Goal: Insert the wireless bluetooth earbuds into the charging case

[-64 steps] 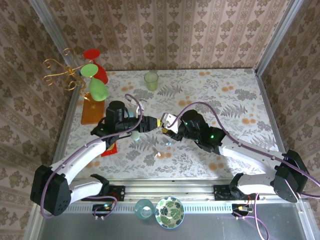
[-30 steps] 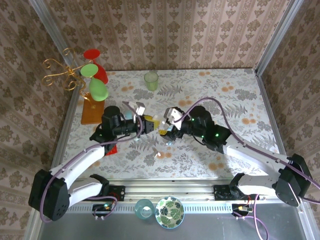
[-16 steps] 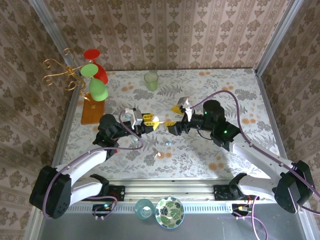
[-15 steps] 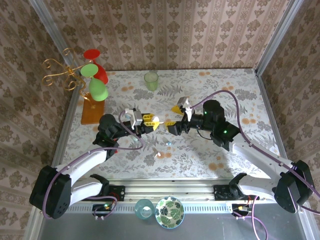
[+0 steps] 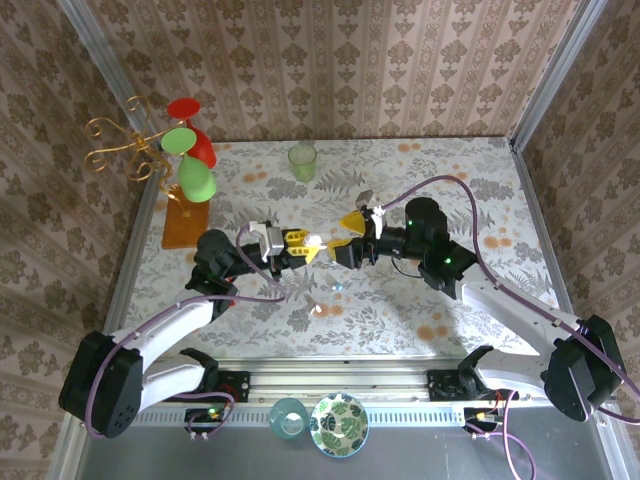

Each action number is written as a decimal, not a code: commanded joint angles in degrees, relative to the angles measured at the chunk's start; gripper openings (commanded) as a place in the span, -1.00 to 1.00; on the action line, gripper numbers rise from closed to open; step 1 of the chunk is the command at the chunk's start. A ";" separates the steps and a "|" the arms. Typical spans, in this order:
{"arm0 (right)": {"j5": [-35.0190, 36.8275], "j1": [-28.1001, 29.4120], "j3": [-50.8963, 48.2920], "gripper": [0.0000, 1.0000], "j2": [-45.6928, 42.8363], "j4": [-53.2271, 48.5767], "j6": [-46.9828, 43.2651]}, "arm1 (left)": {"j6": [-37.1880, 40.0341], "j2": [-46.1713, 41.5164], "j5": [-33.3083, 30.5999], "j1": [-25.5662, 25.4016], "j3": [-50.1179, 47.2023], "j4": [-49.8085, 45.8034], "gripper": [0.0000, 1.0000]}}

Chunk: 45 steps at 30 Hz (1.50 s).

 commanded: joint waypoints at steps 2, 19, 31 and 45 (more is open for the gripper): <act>0.86 -1.08 2.17 0.56 -0.17 2.28 1.96 | 2.31 1.10 3.70 -0.24 -0.51 3.29 -0.94; -3.97 -2.50 1.55 0.55 -0.38 3.87 4.63 | 3.55 2.45 0.01 -0.13 -1.97 7.00 -0.94; -6.74 -2.50 -4.07 0.11 -2.24 15.62 12.76 | 1.77 5.77 3.79 -1.04 0.01 10.15 -0.92; -14.12 -2.19 -3.38 -0.14 2.38 19.48 13.77 | -0.88 4.63 0.46 -2.37 0.33 11.86 -0.97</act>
